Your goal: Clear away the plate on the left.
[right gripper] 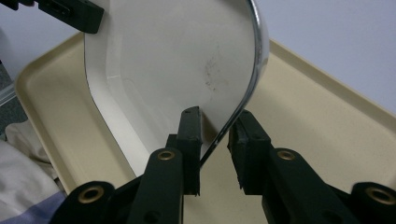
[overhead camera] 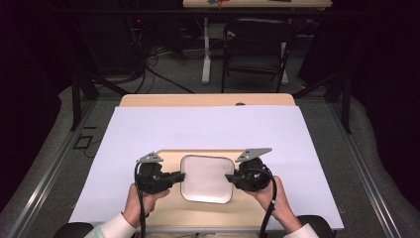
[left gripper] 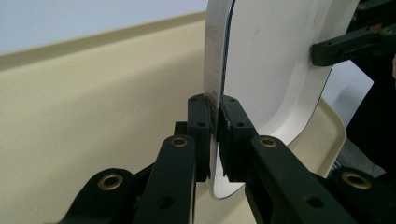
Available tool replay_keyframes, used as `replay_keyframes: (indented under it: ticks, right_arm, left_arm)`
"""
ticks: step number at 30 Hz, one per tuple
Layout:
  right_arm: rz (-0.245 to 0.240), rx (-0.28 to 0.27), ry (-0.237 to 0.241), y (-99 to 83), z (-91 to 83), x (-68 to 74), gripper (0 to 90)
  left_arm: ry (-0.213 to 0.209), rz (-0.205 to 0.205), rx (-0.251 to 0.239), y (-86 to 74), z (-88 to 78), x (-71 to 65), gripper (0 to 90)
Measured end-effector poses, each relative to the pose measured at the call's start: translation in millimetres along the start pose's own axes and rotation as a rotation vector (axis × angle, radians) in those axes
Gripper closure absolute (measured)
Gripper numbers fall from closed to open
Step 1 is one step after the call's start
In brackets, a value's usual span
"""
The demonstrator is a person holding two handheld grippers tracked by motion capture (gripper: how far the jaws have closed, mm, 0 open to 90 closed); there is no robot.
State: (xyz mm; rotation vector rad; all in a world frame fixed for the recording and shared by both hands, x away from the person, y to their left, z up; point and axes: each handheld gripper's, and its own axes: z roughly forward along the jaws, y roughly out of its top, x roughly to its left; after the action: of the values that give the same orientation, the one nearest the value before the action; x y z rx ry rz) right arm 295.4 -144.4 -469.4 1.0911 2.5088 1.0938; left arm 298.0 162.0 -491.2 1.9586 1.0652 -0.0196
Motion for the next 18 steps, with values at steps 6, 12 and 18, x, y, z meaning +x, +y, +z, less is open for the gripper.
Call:
replay_keyframes:
  ticks: [6,12,18]
  right_arm:
    - [0.005,0.014,0.009,-0.4,2.3,-1.0,75.2]
    - [0.037,-0.004,0.034,1.1,-0.3,-3.0,76.1]
    - [0.048,0.022,0.042,3.0,4.1,-3.1,76.3]
  left_arm:
    - [-0.021,-0.030,0.019,-1.9,1.2,2.7,83.8]
    - [-0.041,-0.050,0.014,-2.9,-1.5,3.0,83.7]
    - [-0.059,-0.098,0.039,-5.4,-1.5,7.1,83.5]
